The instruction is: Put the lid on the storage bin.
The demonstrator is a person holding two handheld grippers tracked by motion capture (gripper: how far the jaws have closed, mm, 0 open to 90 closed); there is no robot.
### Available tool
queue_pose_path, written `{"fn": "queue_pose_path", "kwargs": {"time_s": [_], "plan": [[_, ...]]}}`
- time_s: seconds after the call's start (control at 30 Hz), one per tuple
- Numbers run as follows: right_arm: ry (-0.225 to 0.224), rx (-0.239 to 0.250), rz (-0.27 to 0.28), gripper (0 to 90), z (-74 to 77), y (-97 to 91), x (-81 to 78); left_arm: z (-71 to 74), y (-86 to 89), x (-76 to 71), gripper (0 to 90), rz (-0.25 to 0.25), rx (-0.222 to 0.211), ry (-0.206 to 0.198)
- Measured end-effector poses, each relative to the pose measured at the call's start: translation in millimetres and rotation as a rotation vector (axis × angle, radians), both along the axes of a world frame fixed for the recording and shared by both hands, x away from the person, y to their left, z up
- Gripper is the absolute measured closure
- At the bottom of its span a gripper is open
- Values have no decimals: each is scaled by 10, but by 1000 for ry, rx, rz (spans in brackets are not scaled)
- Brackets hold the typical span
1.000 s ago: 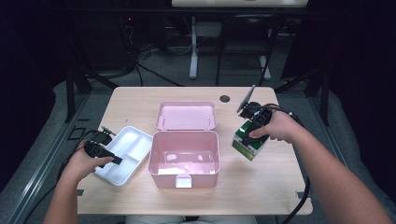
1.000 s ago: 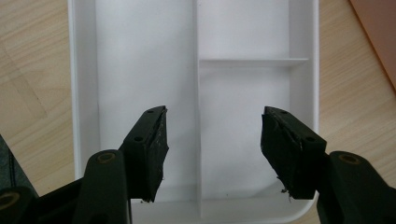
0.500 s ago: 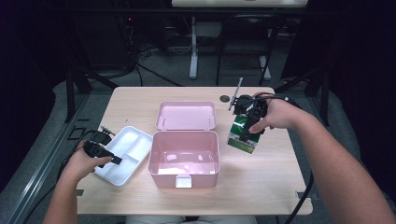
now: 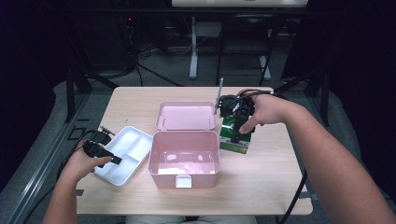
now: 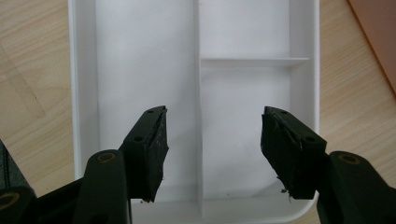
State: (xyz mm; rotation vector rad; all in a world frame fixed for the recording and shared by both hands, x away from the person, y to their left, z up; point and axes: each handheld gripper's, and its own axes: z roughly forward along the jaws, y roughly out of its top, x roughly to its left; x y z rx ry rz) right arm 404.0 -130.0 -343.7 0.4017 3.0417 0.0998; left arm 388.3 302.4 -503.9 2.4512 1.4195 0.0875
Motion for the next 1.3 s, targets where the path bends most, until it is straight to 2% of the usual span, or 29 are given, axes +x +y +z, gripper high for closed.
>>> {"fn": "queue_pose_path", "kwargs": {"time_s": [0.27, 0.3, 0.37, 0.4, 0.47, 0.73, 1.0, 1.13, 1.3], "plan": [[6, -4, 55, 159, -4, 306, -45, -2, -2, 1, 411, -1, 0, 1], [8, -1, 72, 159, -20, 399, -42, -5, -5, 1, 411, -3, 0, -2], [9, -1, 79, 159, -28, 435, -40, -7, -9, 3, 412, -10, 0, -3], [12, -1, 94, 158, -55, 543, -34, -8, -16, -1, 411, -6, -2, -1], [14, -2, 99, 158, -64, 579, -30, -9, -22, -1, 411, -9, -1, -2], [30, -16, 156, 158, -159, 933, -41, -15, -29, 5, 411, -15, 1, 4], [31, -13, 173, 158, -247, 1006, -77, -19, -27, 5, 411, -13, 3, 1], [21, -34, 185, 158, -320, 994, -83, -17, -30, 7, 411, -15, 5, 4], [30, -6, 176, 158, -429, 965, -66, -28, -34, 12, 411, -14, 7, 7]]}}
